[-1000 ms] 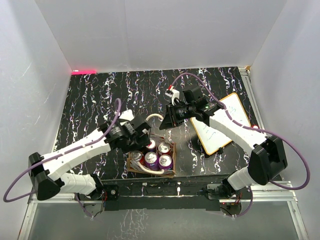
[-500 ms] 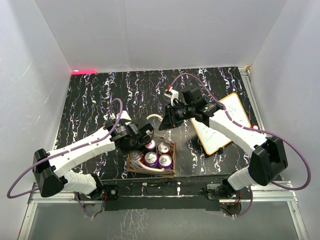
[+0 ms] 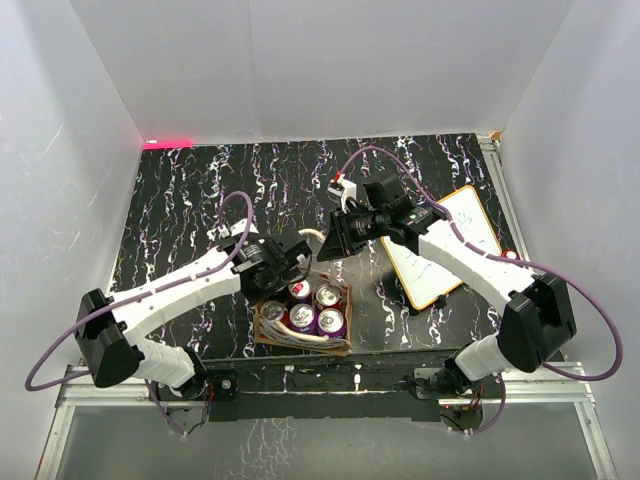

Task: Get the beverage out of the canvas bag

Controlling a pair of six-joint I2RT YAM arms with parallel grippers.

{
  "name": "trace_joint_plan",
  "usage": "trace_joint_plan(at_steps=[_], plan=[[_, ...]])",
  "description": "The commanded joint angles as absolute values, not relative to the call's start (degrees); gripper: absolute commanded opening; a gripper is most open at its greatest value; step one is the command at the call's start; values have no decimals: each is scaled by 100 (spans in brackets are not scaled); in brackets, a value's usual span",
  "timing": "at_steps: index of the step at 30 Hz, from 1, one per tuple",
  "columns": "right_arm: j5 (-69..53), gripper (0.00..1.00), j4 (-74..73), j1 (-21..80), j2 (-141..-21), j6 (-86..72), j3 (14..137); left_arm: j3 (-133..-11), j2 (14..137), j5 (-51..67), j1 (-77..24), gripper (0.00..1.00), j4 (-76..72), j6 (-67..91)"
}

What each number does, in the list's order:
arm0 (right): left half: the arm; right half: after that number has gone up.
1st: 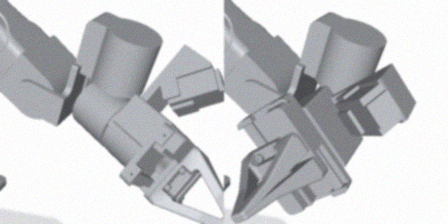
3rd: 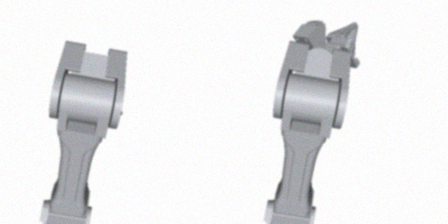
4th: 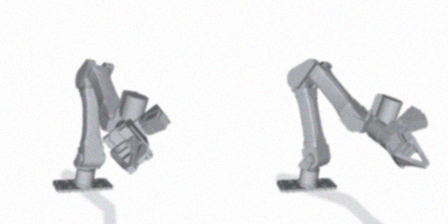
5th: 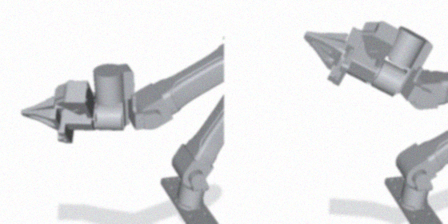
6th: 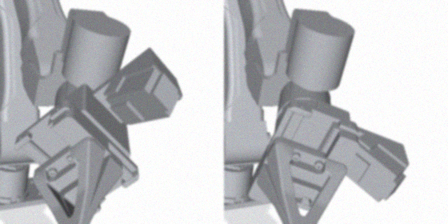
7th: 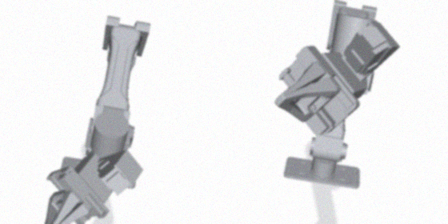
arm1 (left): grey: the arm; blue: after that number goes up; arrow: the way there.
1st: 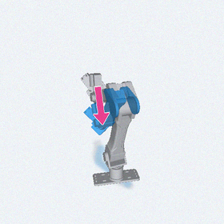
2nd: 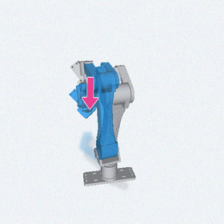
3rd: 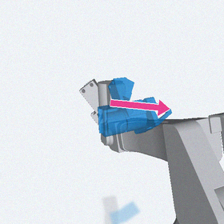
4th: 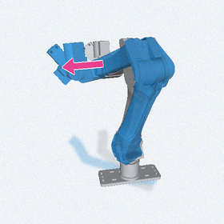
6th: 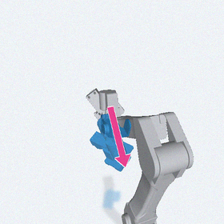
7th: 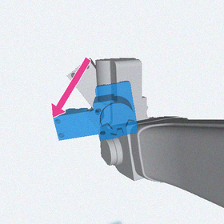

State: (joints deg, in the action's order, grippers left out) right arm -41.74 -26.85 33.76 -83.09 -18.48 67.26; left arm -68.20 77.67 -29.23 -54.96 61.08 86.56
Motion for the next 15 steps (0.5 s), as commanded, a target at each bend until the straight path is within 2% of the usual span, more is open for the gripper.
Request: trace_joint_plan(at_steps=[1,10,15], plan=[[-4158,13,-2488,3435,-8042,-1866,6734,-7025,8043,-3171,-5359,71,6356,8558],[-4096,13,-2500,3437,-7989,-1830,6663,-7046,8541,-3133,-5282,67,6350,8348],[-4121,13,-2500,3445,-7973,-1829,6662,-6976,8504,-3133,-5144,59,6269,8142]])
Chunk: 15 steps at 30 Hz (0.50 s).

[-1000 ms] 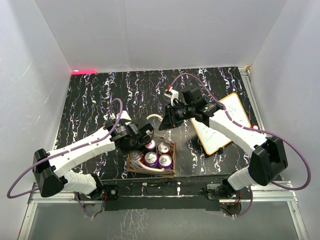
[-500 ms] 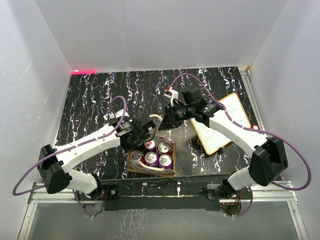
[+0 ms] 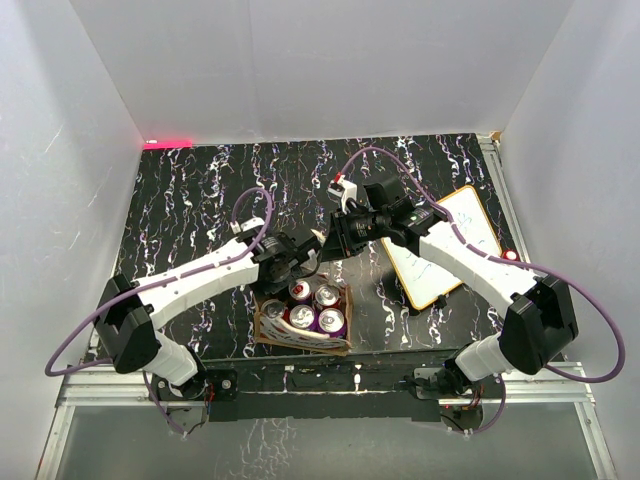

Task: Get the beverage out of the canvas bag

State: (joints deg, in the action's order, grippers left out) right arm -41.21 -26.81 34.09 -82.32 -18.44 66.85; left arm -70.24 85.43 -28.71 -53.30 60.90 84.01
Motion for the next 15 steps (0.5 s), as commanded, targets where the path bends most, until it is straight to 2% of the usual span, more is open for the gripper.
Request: trace_joint_plan(at_steps=[1,4,15], plan=[[-4118,13,-2502,3445,-7972,-1833,6658,-6989,8490,-3142,-5120,56,6301,8113],[-4113,13,-2503,3445,-7972,-1837,6653,-7111,8448,-3193,-5108,44,6378,7970],[-4148,13,-2538,3470,-8100,-1837,6767,-8549,8511,-3213,-5108,10,7089,7088]])
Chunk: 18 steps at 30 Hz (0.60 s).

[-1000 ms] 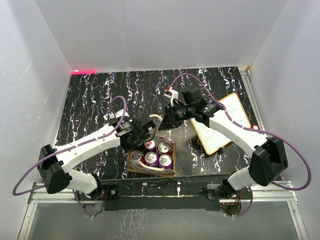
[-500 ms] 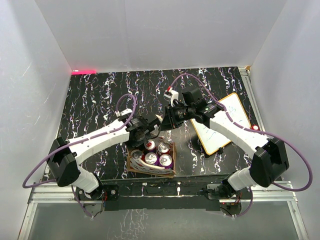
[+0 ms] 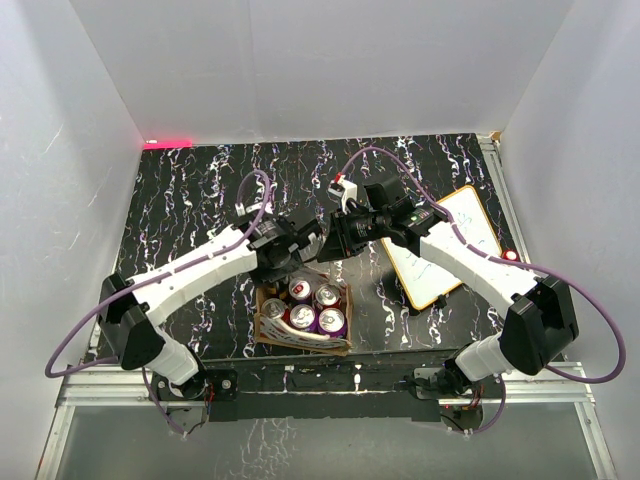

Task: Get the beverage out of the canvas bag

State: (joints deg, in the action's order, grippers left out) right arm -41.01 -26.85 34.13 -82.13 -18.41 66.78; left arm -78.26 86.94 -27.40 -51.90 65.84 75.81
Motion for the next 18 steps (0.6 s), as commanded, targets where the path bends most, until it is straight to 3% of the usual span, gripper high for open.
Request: trace_joint_plan(at_steps=[1,4,12,18], plan=[[-4148,12,-2533,3472,-8103,-1837,6774,-8690,8497,-3189,-5107,8,7143,6982],[-4132,12,-2533,3472,-8112,-1835,6767,-9089,8469,-3107,-5107,0,7302,6740],[-4123,12,-2535,3472,-8121,-1832,6750,-10316,8334,-2857,-5112,0,7885,6021],[-4140,12,-2532,3478,-8181,-1835,6767,-10933,7875,-2480,-5113,0,7496,5260]])
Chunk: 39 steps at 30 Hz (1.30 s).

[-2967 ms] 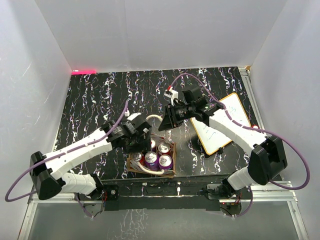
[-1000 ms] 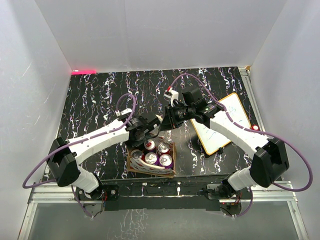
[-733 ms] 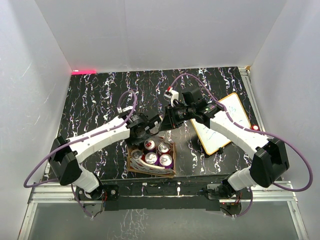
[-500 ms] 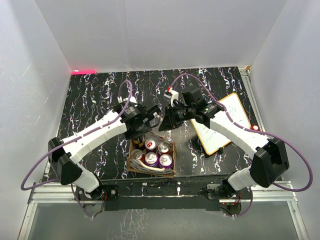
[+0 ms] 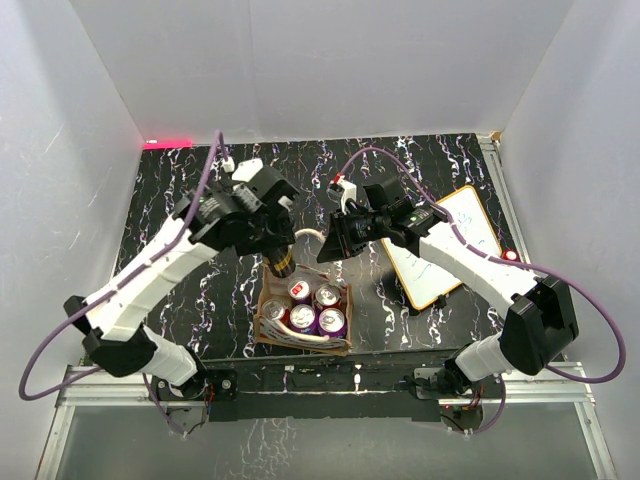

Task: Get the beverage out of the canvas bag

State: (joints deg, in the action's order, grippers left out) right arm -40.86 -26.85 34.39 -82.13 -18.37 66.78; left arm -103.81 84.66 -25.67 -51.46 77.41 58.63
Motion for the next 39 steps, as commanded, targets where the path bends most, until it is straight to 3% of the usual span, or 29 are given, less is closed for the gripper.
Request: trace_joint_plan(at_steps=[1,10,18,27,39], plan=[[-4147,12,-2538,3476,-8190,-1840,6768,-11066,7867,-2494,-5110,0,7505,5221],[-4181,12,-2535,3475,-8209,-1886,6717,-12677,7813,-3809,-5109,0,8203,4953],[-4116,12,-2568,3480,-8208,-1881,6659,-12906,8398,-4672,-4922,0,7347,4075],[-4067,12,-2721,3480,-8295,-1761,6645,-12323,9280,-2868,-2435,0,5818,3141],[-3839,12,-3059,3480,-8410,-1441,6937,-12136,10783,-2214,-705,0,4516,2997]])
